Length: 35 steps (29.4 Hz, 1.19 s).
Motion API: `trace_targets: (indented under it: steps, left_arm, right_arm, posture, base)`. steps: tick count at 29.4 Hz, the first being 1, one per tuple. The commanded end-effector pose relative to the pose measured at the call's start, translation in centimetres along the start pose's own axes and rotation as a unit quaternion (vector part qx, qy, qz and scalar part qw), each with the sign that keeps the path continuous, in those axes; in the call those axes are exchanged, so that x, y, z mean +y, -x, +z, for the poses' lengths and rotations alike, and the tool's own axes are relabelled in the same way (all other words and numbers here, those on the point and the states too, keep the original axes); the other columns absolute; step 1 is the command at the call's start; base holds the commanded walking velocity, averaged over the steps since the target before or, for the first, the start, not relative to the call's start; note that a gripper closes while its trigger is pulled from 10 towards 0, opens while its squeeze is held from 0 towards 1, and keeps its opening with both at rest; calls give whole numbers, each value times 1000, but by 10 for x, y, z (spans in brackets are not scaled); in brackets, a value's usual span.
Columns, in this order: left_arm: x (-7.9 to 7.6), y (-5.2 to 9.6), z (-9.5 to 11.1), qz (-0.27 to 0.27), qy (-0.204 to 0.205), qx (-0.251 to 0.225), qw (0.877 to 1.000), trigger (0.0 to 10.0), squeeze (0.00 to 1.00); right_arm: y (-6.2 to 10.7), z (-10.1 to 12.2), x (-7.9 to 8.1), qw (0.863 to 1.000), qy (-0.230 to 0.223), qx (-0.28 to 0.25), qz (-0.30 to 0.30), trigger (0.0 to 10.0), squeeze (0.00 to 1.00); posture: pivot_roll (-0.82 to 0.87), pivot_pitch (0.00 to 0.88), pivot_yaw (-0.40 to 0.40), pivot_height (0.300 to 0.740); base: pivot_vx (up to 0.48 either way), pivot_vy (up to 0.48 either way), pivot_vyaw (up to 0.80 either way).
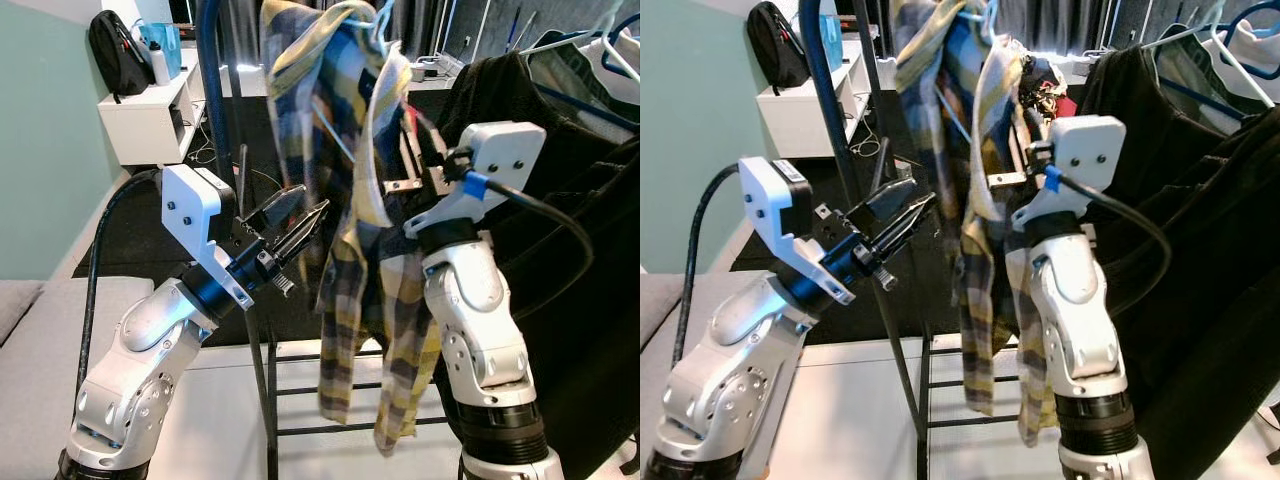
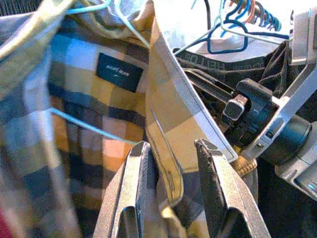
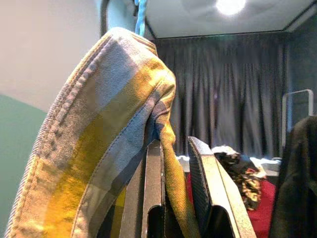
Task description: Hang hanger
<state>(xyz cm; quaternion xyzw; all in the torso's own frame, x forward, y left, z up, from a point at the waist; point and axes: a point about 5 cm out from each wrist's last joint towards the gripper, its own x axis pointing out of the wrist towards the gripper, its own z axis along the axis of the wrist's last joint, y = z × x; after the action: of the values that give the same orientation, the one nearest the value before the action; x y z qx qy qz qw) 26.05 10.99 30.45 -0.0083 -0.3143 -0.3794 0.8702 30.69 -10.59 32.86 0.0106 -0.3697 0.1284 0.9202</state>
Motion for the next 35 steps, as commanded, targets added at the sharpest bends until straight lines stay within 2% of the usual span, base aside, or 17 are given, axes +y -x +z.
trace_targets:
  steps: [1,6,7,10,11,14,15,16,17,18,27,32,34,35]
  left_arm:
    - [-3,1,3,-7,-5,-2,1000,10000,0]
    - [-3,1,3,-7,-5,-2,1000,10000,0]
    - [-3,1,3,-8,-4,-2,1000,10000,0]
    - [-3,1,3,-8,-3,-2,1000,10000,0]
    - [-3,1,3,-8,-3,-2,1000,10000,0]
    - [-3,1,3,-9,-3,-2,1000,10000,0]
    - [-3,1,3,-9,-4,-2,1000,10000,0]
    - [-3,1,4,-9,-4,-2,1000,10000,0]
    - [-3,1,4,-9,-4,-2,1000,10000,0]
    - [-3,1,4,-9,-4,-1,1000,10000,0]
    - [-2,2,4,-7,-6,2,1000,10000,0]
    - [-3,4,5,-7,-5,5,1000,10000,0]
    - [-3,4,5,-7,-5,5,1000,10000,0]
    - [-3,5,5,-7,-4,6,1000,10000,0]
  right_arm:
    - [-1,10,7,999,-15,-22,18,10000,0]
    - [0,10,6,1000,-14,-19,17,10000,0]
    - [1,10,6,1000,-13,-20,14,10000,216]
    - [1,10,5,1000,-11,-20,13,10000,216]
    - [1,11,5,1000,-10,-21,11,10000,1000]
    - [2,12,5,1000,-8,-24,9,10000,1000]
    - [2,13,6,1000,-7,-25,8,10000,910]
    - [2,14,6,1000,-7,-27,8,10000,478]
    - [2,14,6,1000,-7,-27,8,10000,478]
    - [2,15,6,999,-6,-31,8,10000,0]
    - [5,22,9,999,-4,-42,5,10000,0]
    - [25,37,13,997,-3,-77,-18,10000,0]
    - [25,37,13,997,-3,-77,-18,10000,0]
    - [30,43,14,995,1,-94,-17,10000,0]
  posture:
    - [5,152,-2,740]
    - [3,151,-1,740]
    - [3,151,-1,740]
    - [3,150,-1,740]
    - [3,150,0,740]
    - [4,153,1,740]
    - [4,153,1,740]
    - [4,153,1,740]
    - [4,153,1,740]
    - [5,157,2,740]
    - [5,163,0,740]
    - [3,172,1,740]
    - [3,172,1,740]
    - [3,172,1,740]
  base:
    - [0,0,0]
    - [0,0,0]
    - [0,0,0]
    - [0,0,0]
    - [0,0,0]
    - [0,0,0]
    - [0,0,0]
    - [0,0,0]
    - [0,0,0]
    - [0,0,0]
    - [0,0,0]
    - [0,0,0]
    - [0,0,0]
    - [0,0,0]
